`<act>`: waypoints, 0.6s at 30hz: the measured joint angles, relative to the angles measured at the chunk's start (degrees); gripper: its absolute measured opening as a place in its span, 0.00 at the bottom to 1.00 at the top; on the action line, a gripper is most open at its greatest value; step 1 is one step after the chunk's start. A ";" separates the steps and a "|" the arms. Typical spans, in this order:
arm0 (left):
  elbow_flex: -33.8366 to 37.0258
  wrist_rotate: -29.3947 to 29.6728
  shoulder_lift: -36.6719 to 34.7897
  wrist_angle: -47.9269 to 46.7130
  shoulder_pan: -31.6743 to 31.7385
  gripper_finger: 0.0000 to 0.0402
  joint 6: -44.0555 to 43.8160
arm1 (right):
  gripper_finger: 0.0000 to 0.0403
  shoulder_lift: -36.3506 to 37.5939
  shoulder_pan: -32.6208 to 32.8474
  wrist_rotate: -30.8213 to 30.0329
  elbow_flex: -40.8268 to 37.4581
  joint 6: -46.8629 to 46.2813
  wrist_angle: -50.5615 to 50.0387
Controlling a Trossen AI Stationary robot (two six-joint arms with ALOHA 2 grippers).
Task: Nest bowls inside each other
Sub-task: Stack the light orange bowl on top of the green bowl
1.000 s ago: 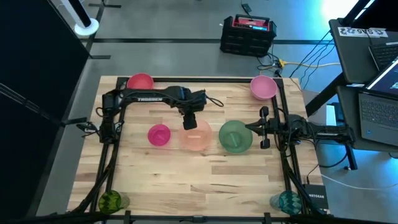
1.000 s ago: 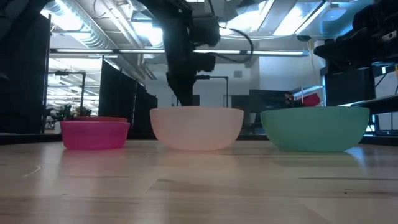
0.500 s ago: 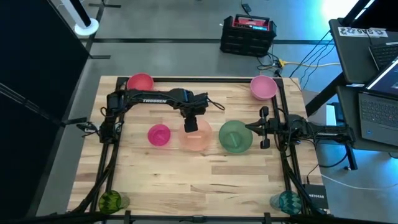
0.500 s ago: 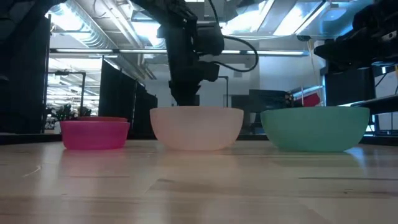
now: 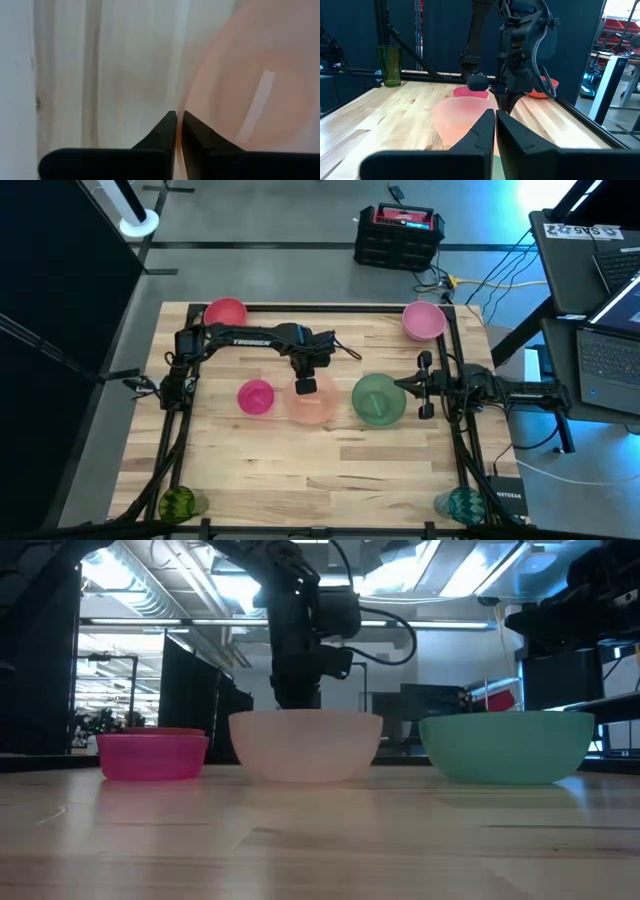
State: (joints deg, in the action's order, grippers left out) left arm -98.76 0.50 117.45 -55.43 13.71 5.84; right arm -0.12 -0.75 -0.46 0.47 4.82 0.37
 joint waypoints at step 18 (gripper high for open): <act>-18.92 -1.76 3.10 4.30 -0.60 0.00 -4.87 | 0.00 -0.02 -0.02 -0.14 0.00 1.23 0.36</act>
State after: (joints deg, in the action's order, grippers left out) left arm -117.69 -1.27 120.54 -51.13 13.11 0.97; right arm -0.14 -0.78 -0.60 0.47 6.05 0.73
